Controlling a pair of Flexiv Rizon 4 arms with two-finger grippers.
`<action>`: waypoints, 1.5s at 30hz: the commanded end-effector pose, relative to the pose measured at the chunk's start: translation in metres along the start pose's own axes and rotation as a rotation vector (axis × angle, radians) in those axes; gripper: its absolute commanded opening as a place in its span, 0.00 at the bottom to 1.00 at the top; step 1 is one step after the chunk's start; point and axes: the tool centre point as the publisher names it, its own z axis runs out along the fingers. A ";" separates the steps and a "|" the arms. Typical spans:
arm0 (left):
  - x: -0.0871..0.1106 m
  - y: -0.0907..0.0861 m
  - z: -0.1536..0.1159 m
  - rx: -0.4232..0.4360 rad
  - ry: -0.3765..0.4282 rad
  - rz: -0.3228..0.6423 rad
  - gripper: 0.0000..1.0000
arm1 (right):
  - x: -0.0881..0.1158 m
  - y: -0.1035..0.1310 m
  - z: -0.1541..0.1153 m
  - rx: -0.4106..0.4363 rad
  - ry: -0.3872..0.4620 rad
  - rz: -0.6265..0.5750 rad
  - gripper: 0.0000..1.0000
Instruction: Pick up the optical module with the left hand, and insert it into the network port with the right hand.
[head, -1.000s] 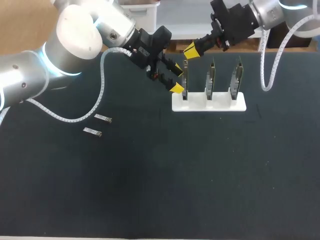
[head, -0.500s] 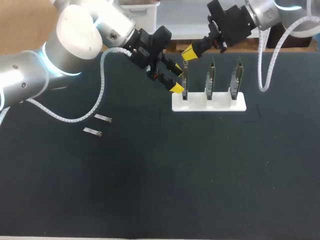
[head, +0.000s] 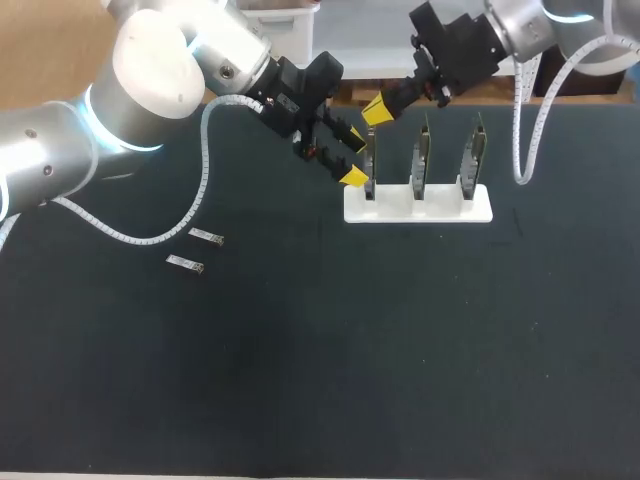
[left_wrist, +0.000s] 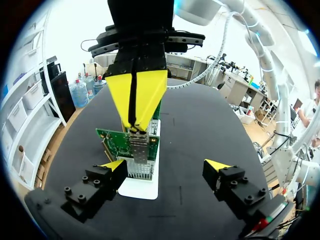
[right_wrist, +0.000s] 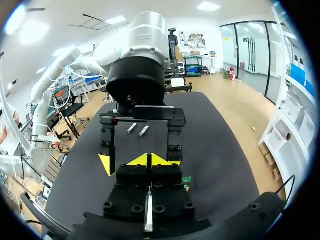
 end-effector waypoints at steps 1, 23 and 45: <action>-0.001 0.001 0.000 0.002 0.005 -0.003 1.00 | 0.001 0.000 0.001 -0.002 0.002 0.003 0.00; -0.001 0.001 0.000 0.002 0.005 -0.003 1.00 | 0.010 -0.001 0.007 0.012 0.029 0.020 0.00; -0.001 0.001 0.000 0.002 0.005 -0.003 1.00 | 0.020 -0.001 0.011 0.006 0.038 0.045 0.00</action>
